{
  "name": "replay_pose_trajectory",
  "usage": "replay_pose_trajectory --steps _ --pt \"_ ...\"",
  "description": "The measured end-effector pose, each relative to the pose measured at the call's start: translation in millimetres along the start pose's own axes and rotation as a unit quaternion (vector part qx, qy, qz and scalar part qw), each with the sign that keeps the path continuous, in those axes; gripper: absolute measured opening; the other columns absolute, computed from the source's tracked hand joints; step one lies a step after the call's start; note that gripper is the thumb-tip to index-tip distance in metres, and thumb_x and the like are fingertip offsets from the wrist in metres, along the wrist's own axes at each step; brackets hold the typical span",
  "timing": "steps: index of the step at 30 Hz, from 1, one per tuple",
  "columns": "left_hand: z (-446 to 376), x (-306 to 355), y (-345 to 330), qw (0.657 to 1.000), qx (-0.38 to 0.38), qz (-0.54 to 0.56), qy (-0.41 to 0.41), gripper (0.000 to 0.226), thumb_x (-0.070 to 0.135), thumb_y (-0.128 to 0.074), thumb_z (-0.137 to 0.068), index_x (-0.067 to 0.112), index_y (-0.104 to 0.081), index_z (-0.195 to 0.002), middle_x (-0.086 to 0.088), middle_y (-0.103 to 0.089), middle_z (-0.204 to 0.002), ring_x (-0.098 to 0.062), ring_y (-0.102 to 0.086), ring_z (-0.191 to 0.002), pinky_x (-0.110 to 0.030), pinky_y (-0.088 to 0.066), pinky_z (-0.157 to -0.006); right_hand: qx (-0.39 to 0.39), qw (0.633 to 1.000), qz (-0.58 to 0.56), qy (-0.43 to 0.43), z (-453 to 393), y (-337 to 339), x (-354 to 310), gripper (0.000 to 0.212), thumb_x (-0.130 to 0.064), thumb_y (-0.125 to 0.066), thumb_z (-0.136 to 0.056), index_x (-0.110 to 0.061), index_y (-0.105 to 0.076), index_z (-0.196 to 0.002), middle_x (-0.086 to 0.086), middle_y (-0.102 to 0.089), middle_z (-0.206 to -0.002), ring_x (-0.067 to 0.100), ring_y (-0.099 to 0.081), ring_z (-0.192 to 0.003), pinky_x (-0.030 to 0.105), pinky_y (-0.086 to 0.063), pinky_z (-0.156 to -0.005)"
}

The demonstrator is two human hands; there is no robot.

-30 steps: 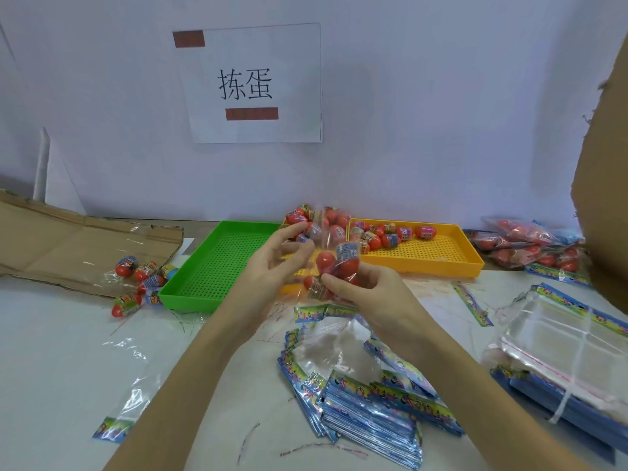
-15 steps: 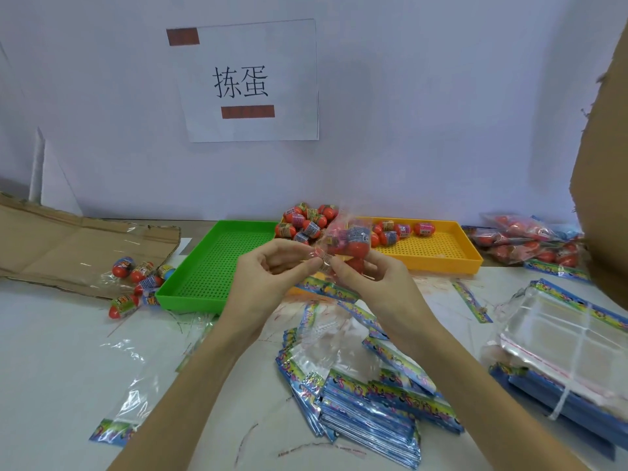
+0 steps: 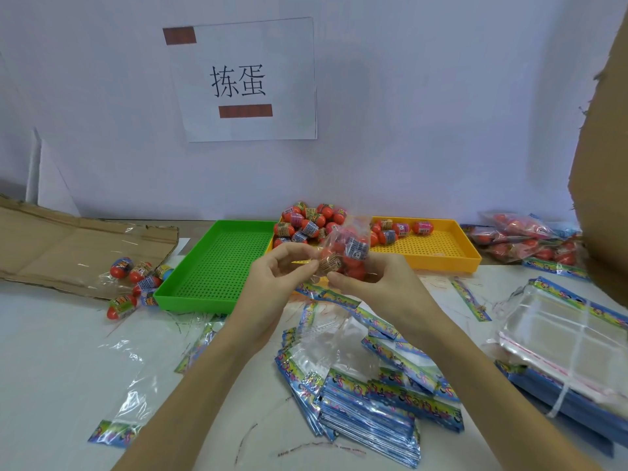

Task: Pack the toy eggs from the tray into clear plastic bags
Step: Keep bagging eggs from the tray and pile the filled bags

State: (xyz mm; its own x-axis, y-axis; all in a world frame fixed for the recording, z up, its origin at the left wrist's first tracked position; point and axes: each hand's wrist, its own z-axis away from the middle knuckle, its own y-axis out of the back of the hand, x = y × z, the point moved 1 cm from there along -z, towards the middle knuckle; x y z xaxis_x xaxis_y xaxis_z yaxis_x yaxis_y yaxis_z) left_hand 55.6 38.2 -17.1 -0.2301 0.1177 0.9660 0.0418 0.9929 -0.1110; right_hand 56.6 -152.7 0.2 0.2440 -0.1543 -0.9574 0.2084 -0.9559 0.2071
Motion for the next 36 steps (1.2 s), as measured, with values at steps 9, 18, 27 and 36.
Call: replay_pose_trajectory --steps 9,18,27,36 --pt "2 1 -5 0.998 0.052 -0.023 -0.039 0.013 0.032 -0.081 -0.087 0.025 -0.084 -0.098 0.001 -0.079 -0.09 -0.009 -0.07 -0.08 -0.02 -0.055 -0.076 -0.042 0.999 0.022 0.018 -2 -3 -2 0.026 -0.019 -0.066 -0.099 -0.042 -0.076 -0.099 -0.011 -0.079 -0.101 0.014 -0.073 -0.1 0.036 -0.058 -0.097" --pt "4 7 -8 0.998 0.046 -0.049 -0.019 0.026 0.041 -0.078 -0.092 0.026 -0.078 -0.113 -0.003 -0.077 -0.111 -0.022 -0.072 -0.105 -0.027 -0.06 -0.08 -0.049 0.996 0.057 0.044 -5 8 0 0.03 -0.009 -0.073 -0.092 -0.03 -0.077 -0.112 -0.011 -0.079 -0.104 0.012 -0.074 -0.101 0.037 -0.059 -0.096" --pt "5 12 -4 0.999 0.035 -0.029 0.0 0.028 0.029 -0.084 -0.078 0.017 -0.083 -0.103 -0.008 -0.081 -0.097 -0.019 -0.075 -0.086 -0.031 -0.062 -0.074 -0.104 0.994 0.019 0.016 -2 3 2 0.035 -0.021 -0.078 -0.092 -0.033 -0.068 -0.123 -0.011 -0.078 -0.107 0.006 -0.073 -0.102 0.018 -0.057 -0.085" --pt "4 12 -4 0.989 0.029 0.111 0.088 0.016 0.021 -0.083 -0.077 0.015 -0.081 -0.092 -0.012 -0.078 -0.102 -0.021 -0.075 -0.085 -0.039 -0.066 -0.077 0.037 0.997 -0.063 0.008 -6 7 1 0.022 -0.035 -0.069 -0.098 -0.022 -0.077 -0.112 -0.002 -0.079 -0.105 0.016 -0.075 -0.103 0.047 -0.061 -0.094"
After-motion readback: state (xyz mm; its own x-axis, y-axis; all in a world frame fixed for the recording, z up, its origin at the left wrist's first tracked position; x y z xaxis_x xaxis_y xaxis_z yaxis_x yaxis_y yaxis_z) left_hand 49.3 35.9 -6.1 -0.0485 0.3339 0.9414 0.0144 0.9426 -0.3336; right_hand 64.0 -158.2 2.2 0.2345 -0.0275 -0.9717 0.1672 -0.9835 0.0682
